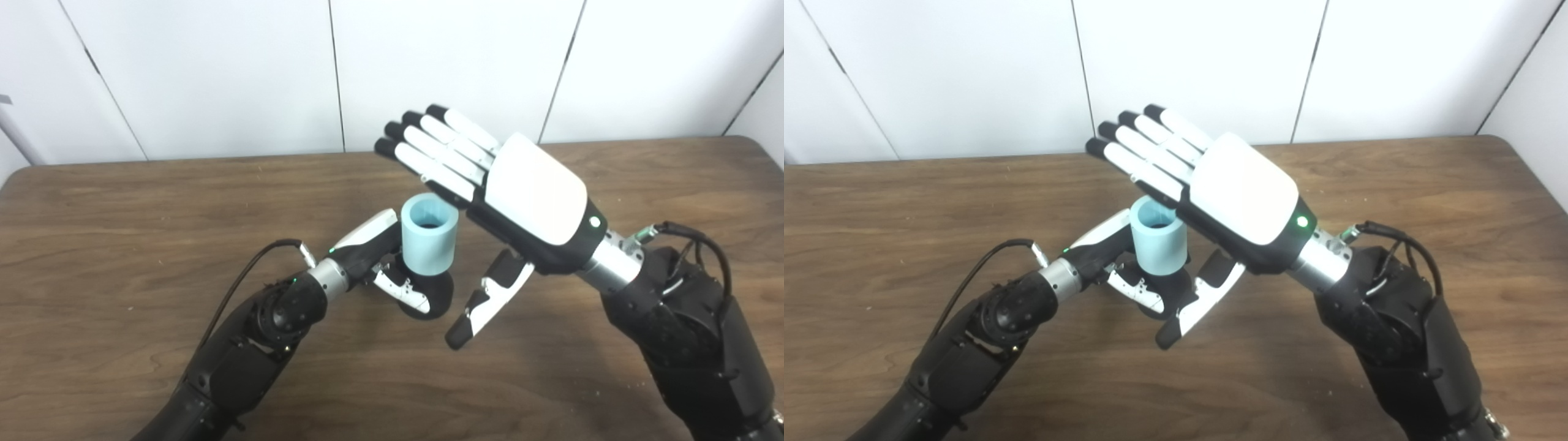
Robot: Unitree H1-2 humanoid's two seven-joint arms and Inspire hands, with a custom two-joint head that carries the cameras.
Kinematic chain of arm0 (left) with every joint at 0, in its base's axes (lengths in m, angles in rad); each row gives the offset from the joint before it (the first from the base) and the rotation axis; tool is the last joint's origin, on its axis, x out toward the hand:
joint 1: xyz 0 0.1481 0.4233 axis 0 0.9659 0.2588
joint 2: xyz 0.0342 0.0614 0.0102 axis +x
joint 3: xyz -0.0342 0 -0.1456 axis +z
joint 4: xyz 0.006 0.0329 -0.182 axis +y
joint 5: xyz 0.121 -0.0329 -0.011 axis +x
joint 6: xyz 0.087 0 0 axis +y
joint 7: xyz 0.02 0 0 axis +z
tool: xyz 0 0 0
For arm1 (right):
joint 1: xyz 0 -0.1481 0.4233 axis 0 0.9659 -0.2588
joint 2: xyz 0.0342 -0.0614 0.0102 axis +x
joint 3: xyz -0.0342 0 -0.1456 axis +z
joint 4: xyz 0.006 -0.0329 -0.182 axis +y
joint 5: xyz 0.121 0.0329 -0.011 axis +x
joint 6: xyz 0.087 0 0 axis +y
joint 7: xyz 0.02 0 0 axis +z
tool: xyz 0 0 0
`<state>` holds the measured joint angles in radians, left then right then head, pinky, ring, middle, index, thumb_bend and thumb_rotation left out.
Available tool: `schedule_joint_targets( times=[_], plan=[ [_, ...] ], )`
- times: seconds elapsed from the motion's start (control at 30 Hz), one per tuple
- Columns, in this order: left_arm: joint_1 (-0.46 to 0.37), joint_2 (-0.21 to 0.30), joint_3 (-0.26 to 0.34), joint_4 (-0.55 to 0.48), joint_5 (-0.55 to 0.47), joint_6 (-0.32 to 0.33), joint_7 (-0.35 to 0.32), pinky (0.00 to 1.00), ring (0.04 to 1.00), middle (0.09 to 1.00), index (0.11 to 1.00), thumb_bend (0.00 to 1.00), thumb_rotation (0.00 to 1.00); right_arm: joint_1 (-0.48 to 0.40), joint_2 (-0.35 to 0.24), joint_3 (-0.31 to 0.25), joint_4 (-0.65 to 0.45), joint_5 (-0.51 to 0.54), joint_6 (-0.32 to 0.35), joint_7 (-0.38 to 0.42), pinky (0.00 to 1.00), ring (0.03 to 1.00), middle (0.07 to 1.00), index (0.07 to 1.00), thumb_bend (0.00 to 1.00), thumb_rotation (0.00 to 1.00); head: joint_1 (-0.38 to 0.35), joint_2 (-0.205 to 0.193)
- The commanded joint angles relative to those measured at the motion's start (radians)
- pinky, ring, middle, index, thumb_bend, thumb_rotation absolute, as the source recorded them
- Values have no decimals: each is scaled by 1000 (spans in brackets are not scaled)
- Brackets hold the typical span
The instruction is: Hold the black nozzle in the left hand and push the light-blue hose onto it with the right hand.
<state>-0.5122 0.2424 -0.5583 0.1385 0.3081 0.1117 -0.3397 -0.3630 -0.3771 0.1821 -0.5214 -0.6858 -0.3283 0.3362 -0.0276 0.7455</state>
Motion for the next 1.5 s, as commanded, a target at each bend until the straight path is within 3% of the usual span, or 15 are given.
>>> schedule_joint_targets(
  times=[0.0,0.6,0.8,0.97,1.03,1.13,1.3,1.43,1.47],
  plan=[
    [61,19,-46,57,16,80,-113,345,435,513,494,505,83,-14,-11,-3,-26,26,-20,-4,1000,1000,1000,1000,1000,782,-1,1],
    [61,17,-55,51,45,86,-106,335,415,500,494,505,80,11,-5,14,26,-49,12,84,1000,1000,1000,1000,1000,771,1,3],
    [57,19,-56,56,48,86,-105,229,301,389,487,506,80,20,-3,2,31,-71,19,77,1000,1000,1000,1000,1000,804,0,3],
    [61,21,-57,52,63,78,-92,209,276,359,481,507,80,22,-5,-13,32,-86,24,69,1000,1000,1000,1000,1000,804,1,1],
    [60,24,-62,49,72,74,-91,219,287,372,482,507,81,19,-4,-19,30,-102,23,66,1000,1000,1000,1000,997,802,1,2],
    [57,28,-61,44,68,76,-101,339,418,495,492,506,82,16,1,-26,26,-138,20,56,1000,1000,1000,1000,967,820,2,2],
    [54,30,-63,43,71,72,-102,375,449,513,492,506,82,30,9,-19,24,-180,9,42,1000,1000,1000,1000,950,822,3,2],
    [58,29,-65,45,87,60,-84,278,342,417,482,508,81,33,-1,-6,30,-173,0,52,1000,1000,1000,1000,952,821,3,3],
    [59,27,-60,47,79,60,-87,215,276,356,478,509,80,33,-6,-3,31,-170,-1,59,1000,1000,1000,1000,957,821,3,3]
  ],
)
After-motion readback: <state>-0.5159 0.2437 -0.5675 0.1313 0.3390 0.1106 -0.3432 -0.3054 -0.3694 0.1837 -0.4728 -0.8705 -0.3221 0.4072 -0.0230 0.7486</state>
